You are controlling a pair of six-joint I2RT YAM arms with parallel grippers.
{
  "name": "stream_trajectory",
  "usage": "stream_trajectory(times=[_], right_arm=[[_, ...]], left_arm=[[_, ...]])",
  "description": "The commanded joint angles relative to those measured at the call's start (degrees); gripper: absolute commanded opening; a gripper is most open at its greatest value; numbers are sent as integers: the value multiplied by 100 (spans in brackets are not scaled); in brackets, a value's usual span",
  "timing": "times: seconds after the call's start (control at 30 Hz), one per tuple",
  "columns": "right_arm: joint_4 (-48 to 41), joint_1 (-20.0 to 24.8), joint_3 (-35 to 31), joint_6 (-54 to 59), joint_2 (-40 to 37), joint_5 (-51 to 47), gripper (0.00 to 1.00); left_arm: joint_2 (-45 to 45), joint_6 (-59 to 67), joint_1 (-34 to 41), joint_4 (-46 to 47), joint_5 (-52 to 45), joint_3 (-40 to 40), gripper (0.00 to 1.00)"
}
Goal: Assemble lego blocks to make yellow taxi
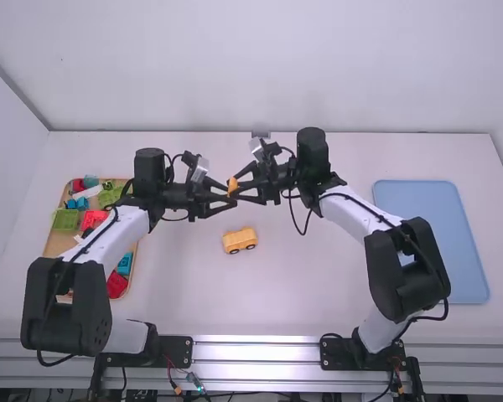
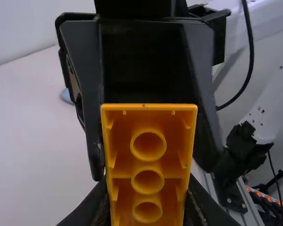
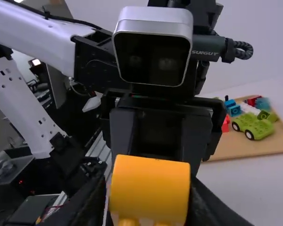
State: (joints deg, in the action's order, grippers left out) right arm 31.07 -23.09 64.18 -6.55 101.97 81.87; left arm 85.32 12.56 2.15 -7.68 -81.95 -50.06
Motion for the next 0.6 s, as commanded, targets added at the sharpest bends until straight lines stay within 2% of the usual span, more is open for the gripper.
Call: stream_trajectory(times=[0.0, 0.1, 0.2, 0.27, 0.3, 0.33, 0.37, 0.4, 0.43, 0.47, 0.5, 0.57], right_arm=[[20, -46, 149, -33, 2, 254, 35], [20, -44, 149, -33, 2, 256, 26], [20, -103, 149, -120, 2, 225, 8], [20, -96, 149, -118, 2, 205, 3], [24, -96, 149, -116, 2, 203, 1], [24, -96, 149, -118, 2, 168, 0], [24, -96, 149, -118, 2, 153, 0], [22, -96, 149, -157, 2, -13, 0], [22, -96, 149, -313, 2, -258, 0], [22, -96, 149, -387, 2, -402, 0], [24, -83, 149, -452, 2, -675, 0], [20, -28, 149, -487, 2, -1191, 0]], left_arm=[[-79, 83, 11, -31, -11, 26, 2], [-79, 98, 11, -35, 15, 26, 2], [-79, 98, 11, -37, 52, 26, 2], [-79, 94, 11, -39, 66, 24, 2], [-79, 76, 11, -35, 149, 26, 6], [-79, 81, 11, -33, 232, 26, 22], [-79, 79, 11, -31, 256, 26, 30], [-79, 68, 11, -31, 361, 26, 52], [-79, 37, 11, -33, 446, 26, 79], [-79, -9, 11, -31, 507, 26, 91], [-79, -125, 4, -37, 658, 26, 99], [-79, -306, 11, -50, 907, 26, 99]])
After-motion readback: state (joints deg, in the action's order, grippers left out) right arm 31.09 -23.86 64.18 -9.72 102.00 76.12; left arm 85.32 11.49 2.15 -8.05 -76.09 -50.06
